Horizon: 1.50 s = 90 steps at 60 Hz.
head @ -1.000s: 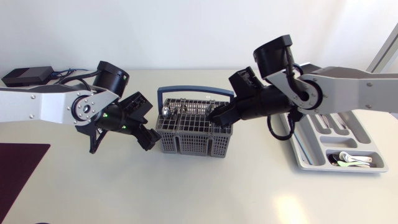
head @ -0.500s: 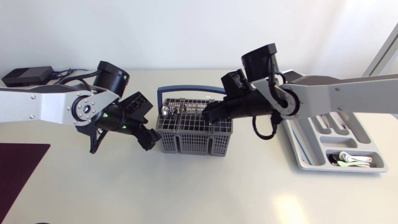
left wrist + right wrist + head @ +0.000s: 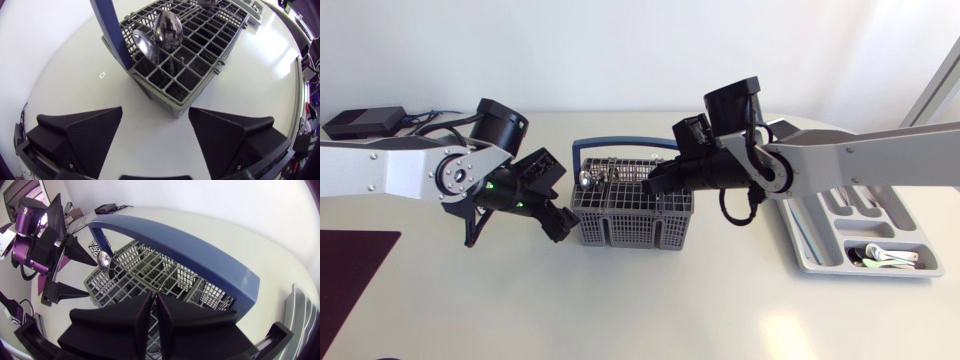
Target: Transfer all utensils from the basket to the drawer tray.
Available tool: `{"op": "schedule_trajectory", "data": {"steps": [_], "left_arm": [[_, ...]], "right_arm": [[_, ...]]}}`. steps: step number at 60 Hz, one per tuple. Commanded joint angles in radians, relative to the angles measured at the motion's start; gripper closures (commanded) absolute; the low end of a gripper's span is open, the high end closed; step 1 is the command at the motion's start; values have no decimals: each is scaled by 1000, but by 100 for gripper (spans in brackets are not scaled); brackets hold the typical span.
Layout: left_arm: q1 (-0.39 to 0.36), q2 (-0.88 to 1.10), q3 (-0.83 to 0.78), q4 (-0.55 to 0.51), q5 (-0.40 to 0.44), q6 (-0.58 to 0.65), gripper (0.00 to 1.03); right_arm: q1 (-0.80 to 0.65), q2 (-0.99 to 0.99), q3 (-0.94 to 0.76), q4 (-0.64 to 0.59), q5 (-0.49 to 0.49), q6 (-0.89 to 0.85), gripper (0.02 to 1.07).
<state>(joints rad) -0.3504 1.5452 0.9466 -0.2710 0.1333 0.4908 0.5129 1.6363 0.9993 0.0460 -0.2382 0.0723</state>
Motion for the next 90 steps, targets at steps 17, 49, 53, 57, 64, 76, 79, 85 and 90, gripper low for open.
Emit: {"op": "schedule_trajectory", "data": {"steps": [17, 49, 53, 57, 64, 76, 79, 85, 90], "left_arm": [[-10, -27, -40, 1, 8, -14, 11], [-10, -51, -45, 0, 8, -12, 11], [-10, -51, -45, 0, 8, -12, 11], [-12, -51, -45, 0, 8, -12, 11], [-13, -54, -45, 0, 8, -14, 11], [-19, -57, -48, -2, 8, -14, 11], [-19, -66, -49, -2, 8, -14, 11], [-12, -94, -48, -11, 8, -11, 11], [-4, -131, -48, -23, 8, -4, 11]], "right_arm": [[61, -64, -99, 69, 66, -42, 101], [-20, -201, -91, 17, -102, -32, 101], [-45, -216, -74, -9, -151, -19, 101], [-67, -236, -62, -32, -194, -9, 101], [-105, -286, -34, -81, -274, 15, 101], [-183, -385, 22, -170, -385, 50, 101], [-192, -406, 28, -195, -386, 50, 101], [-244, -466, 35, -288, -377, 14, 101], [-295, -524, 15, -368, -317, -49, 101]]}}
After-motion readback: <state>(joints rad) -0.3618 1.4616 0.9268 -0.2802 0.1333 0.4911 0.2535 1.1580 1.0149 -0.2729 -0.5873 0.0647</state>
